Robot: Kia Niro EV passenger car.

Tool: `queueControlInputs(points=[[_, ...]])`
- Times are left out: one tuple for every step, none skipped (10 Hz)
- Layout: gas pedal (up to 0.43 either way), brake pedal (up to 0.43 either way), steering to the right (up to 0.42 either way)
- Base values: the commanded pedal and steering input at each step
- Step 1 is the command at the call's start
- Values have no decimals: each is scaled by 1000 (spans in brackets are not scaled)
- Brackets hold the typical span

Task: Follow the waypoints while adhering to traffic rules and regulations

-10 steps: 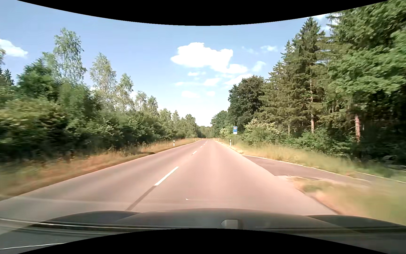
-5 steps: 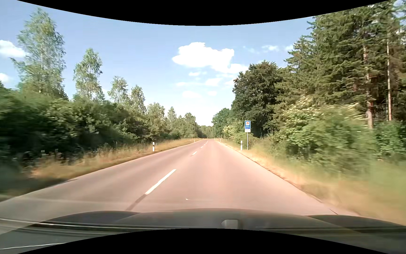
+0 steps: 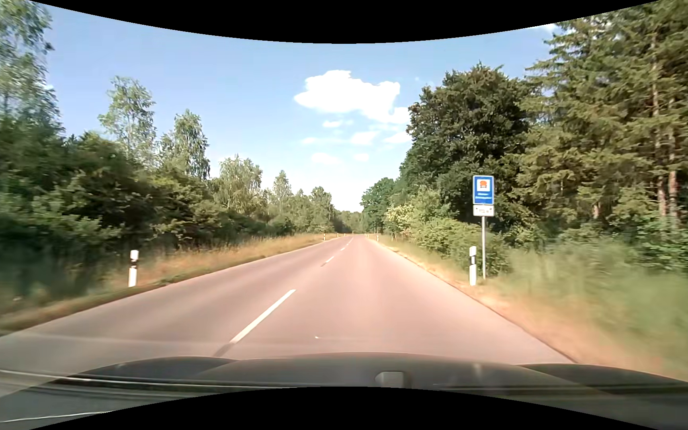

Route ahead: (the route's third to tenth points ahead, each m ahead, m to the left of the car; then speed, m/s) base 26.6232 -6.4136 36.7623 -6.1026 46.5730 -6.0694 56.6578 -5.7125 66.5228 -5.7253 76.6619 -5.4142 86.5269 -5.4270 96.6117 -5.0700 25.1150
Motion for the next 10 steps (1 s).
queueControlInputs(points=[[177, 6, -4], [177, 6, -5], [177, 6, -5], [177, 6, -5], [150, 6, -5], [150, 6, -5], [150, 6, -6], [150, 6, -5], [138, 6, -6], [138, 6, -6]])
